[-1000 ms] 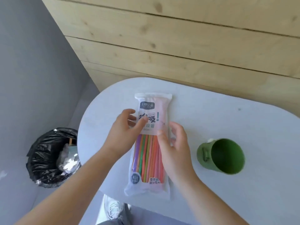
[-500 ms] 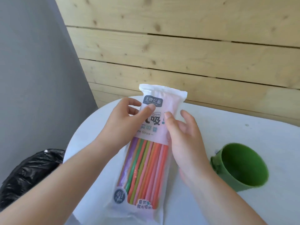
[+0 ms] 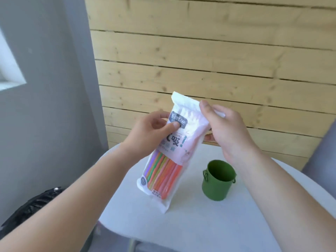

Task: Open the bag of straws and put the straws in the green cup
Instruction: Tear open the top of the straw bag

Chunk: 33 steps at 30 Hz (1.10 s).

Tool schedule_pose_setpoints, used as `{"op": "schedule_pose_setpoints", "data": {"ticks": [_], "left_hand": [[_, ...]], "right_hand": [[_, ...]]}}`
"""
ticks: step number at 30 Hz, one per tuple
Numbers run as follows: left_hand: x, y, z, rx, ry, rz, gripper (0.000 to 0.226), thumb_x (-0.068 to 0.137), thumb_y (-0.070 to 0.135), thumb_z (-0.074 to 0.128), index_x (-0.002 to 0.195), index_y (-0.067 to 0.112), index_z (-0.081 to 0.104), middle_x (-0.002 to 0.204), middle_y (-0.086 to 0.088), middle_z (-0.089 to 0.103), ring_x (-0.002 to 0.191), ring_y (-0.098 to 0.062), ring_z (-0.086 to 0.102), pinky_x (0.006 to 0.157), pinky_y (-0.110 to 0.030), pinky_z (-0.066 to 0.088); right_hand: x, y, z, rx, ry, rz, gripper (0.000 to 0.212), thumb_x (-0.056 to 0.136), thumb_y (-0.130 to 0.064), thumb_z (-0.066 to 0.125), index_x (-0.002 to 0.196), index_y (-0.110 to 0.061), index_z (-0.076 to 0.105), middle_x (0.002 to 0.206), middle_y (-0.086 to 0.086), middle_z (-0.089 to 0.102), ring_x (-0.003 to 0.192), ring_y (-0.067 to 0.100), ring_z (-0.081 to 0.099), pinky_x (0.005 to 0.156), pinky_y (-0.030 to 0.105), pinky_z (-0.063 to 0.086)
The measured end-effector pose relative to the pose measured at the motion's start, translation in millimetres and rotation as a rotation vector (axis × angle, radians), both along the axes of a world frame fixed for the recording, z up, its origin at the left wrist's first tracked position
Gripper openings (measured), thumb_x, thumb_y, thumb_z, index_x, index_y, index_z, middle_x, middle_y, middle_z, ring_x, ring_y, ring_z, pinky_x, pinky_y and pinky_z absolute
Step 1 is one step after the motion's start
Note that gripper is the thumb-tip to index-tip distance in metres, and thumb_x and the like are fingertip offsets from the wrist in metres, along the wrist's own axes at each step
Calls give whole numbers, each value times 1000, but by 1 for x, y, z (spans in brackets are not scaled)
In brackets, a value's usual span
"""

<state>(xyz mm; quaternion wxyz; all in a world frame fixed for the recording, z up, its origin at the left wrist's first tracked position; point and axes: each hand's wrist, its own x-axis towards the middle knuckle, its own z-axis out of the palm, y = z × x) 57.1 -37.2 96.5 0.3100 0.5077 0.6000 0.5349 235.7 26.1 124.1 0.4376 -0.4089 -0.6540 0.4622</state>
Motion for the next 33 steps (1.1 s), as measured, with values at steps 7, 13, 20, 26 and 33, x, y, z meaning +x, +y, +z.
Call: {"op": "schedule_pose_setpoints", "data": {"ticks": [7, 13, 20, 26, 33], "left_hand": [[32, -17, 16, 84, 3, 164, 21, 89, 21, 76, 103, 21, 61, 94, 3, 60, 76, -14, 58, 62, -17, 49], [45, -26, 23, 78, -360, 7, 30, 93, 32, 74, 81, 15, 53, 78, -9, 52, 74, -20, 52, 79, -40, 48], [36, -33, 7, 43, -312, -168, 44, 73, 48, 83, 78, 16, 53, 89, -11, 55, 81, -22, 56, 81, -39, 49], [29, -30, 5, -2, -270, -223, 47, 73, 44, 85, 87, 12, 53, 89, -12, 56, 83, -22, 60, 81, -37, 50], [31, -27, -1, 9, -287, -256, 35, 83, 32, 79, 84, 12, 50, 84, -6, 64, 78, -15, 64, 72, -26, 54]], "right_hand": [[13, -40, 5, 140, -1, -74, 20, 97, -36, 61, 85, -31, 76, 81, 8, 78, 88, 31, 72, 84, 50, 60], [12, -59, -6, 46, 128, 64, 20, 100, -30, 57, 99, -20, 74, 100, 11, 75, 99, 27, 71, 94, 54, 56], [23, -60, -19, -46, 188, 276, 16, 99, -19, 59, 100, -3, 64, 103, 9, 78, 98, 25, 74, 80, 34, 59], [24, -53, -26, -56, 179, 329, 19, 96, -12, 63, 107, 4, 62, 108, 12, 77, 102, 30, 73, 93, 45, 57], [26, -54, -28, -109, 224, 320, 19, 96, -13, 61, 100, 6, 63, 106, 6, 78, 96, 26, 75, 89, 39, 59]]}}
